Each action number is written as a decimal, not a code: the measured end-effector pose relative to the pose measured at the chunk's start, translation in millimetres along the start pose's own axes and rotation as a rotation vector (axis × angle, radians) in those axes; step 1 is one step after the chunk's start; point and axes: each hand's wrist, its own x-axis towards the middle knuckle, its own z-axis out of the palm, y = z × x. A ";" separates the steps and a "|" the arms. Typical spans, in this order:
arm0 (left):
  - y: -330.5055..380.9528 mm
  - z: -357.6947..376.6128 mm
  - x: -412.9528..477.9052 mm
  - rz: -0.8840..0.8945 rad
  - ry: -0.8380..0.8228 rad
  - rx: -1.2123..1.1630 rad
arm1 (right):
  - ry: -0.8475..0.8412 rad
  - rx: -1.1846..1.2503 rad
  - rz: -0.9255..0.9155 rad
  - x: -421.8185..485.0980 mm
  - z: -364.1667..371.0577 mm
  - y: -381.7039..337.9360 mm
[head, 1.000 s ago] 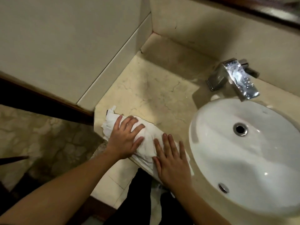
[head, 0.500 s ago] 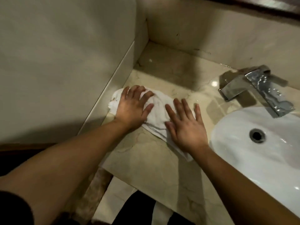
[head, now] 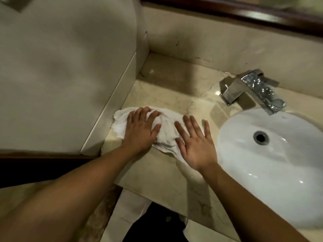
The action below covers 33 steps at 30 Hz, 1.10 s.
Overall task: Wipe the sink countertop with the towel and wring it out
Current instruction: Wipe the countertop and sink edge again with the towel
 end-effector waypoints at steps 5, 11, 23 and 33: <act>26.9 7.4 -44.8 -0.172 0.043 -0.026 | 0.026 0.143 0.192 -46.1 9.1 -39.3; 27.4 18.8 -28.3 -0.096 0.077 0.152 | 0.024 0.087 0.105 -37.9 14.2 -21.8; 19.5 -0.7 137.5 -0.065 0.157 0.130 | 0.132 0.049 0.153 103.8 -7.9 23.6; 39.8 -1.4 229.9 -0.112 0.181 0.034 | 0.154 -0.022 0.201 194.3 -24.1 91.5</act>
